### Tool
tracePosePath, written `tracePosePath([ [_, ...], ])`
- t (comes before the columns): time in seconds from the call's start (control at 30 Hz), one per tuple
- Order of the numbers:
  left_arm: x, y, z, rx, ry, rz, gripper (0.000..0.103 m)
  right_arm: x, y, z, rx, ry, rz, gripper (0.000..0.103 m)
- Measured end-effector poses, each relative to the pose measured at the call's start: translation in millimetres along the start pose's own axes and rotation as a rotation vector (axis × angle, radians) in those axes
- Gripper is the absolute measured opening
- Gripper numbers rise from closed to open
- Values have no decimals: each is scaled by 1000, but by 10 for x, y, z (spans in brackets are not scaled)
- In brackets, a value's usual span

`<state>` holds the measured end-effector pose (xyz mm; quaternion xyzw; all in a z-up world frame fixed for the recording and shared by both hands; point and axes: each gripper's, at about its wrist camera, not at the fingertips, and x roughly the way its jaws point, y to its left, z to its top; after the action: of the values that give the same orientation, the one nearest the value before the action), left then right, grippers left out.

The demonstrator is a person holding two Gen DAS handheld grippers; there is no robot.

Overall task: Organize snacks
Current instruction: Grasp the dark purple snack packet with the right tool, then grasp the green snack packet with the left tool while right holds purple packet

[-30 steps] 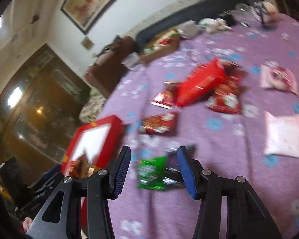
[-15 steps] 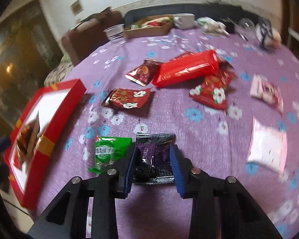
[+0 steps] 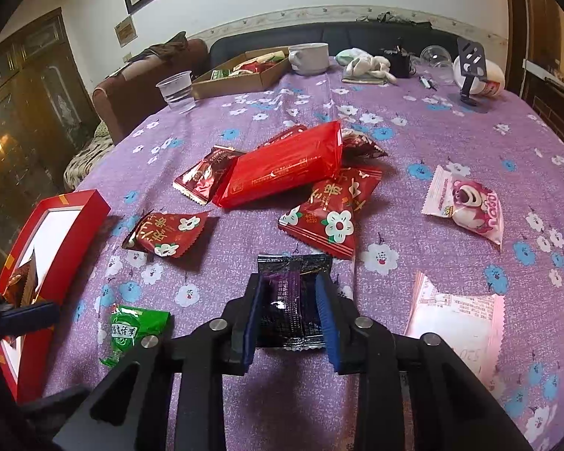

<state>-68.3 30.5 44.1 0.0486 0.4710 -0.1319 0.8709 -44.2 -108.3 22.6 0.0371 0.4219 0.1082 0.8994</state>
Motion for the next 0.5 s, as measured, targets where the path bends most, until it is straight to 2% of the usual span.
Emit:
tracePosePath([
  [0.1, 184, -32, 7, 22, 44, 43, 75, 1, -6, -2, -11, 9, 3, 36],
  [0.17, 262, -24, -2, 10, 56, 18, 75, -6, 3, -5, -23, 12, -2, 36],
  [0.37, 289, -69, -6, 36, 26, 38, 75, -5, -26, 1, -10, 17, 10, 36],
  [0.5, 292, -65, 70, 33, 33, 48, 75, -5, -22, -1, -11, 17, 8, 36],
])
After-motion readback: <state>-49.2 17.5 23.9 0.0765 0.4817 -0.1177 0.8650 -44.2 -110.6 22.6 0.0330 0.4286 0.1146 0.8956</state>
